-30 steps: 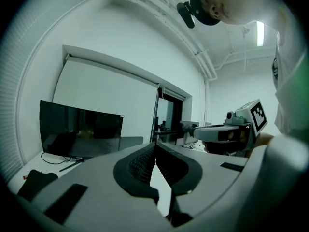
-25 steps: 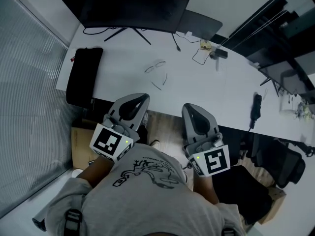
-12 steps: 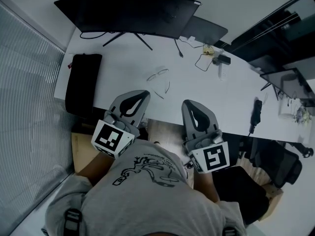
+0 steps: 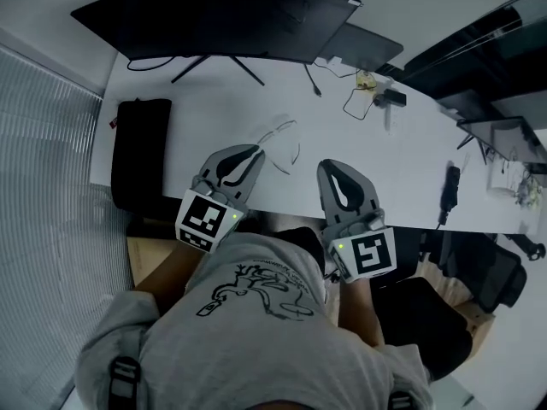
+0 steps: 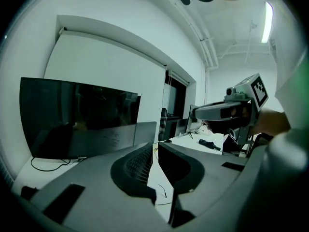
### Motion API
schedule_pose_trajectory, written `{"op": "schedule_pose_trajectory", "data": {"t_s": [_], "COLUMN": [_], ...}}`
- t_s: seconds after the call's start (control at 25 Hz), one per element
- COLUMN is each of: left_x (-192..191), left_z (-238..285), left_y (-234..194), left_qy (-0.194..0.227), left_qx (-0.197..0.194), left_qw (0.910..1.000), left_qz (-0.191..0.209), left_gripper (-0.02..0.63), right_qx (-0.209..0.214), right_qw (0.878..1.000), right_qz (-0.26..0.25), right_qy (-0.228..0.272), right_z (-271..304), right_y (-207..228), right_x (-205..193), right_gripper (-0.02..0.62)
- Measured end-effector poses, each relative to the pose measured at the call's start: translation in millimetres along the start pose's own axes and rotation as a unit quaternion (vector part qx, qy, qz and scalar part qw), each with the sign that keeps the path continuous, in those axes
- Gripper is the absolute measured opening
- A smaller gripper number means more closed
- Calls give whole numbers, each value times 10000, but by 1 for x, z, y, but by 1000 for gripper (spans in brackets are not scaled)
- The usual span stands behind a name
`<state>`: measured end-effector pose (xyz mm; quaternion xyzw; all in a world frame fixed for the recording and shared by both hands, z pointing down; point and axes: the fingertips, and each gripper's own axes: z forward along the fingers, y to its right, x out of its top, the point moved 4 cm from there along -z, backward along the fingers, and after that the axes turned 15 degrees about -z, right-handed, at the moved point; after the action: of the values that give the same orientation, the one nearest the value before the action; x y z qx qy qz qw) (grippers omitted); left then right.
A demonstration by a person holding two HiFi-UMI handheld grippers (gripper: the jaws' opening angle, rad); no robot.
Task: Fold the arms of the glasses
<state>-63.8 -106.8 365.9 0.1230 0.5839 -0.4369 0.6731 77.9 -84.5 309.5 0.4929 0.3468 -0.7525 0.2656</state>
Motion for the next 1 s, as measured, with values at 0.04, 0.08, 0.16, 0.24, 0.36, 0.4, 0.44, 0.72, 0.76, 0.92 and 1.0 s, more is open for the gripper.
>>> {"op": "schedule_pose_trajectory", "data": {"t_s": [0.04, 0.08, 0.16, 0.24, 0.36, 0.4, 0.44, 0.72, 0.76, 0.92, 1.0], "left_x": [-5, -11, -24, -38, -65, -75, -86, -145, -150, -168, -177], "left_z": [6, 11, 24, 37, 55, 61, 67, 100, 104, 118, 126], "left_y": [-7, -13, -27, -40, -57, -63, -69, -103, -107, -119, -126], "left_qy": [-79, -155, -322, -506, -792, -906, -1036, -1688, -1758, -2017, -2165], "left_qx": [-10, -19, -32, -24, 57, 83, 97, 239, 245, 248, 213], "left_qw": [10000, 9999, 9994, 9985, 9967, 9957, 9944, 9853, 9841, 9791, 9760], "left_qz": [7, -7, -95, -219, -195, -170, -173, -95, -93, -51, -43], "left_gripper": [43, 46, 60, 76, 86, 91, 92, 100, 100, 104, 106], "right_qx": [5, -3, -20, -58, -165, -180, -185, -126, -112, -90, -99], "right_qw": [9999, 9997, 9992, 9985, 9970, 9963, 9955, 9880, 9865, 9809, 9800], "right_qz": [-14, -6, 28, 52, 99, 92, 77, 104, 121, 201, 259], "right_qy": [-130, -233, -391, -538, -753, -837, -926, -1533, -1627, -1933, -1971], "right_z": [5, 10, 21, 31, 44, 49, 54, 78, 81, 95, 103], "right_y": [1, 3, 7, 13, 19, 20, 20, 15, 14, 11, 11], "right_x": [-9, -17, -34, -52, -86, -99, -112, -194, -204, -238, -250], "right_gripper": [25, 25, 31, 37, 40, 38, 38, 38, 38, 38, 38]}}
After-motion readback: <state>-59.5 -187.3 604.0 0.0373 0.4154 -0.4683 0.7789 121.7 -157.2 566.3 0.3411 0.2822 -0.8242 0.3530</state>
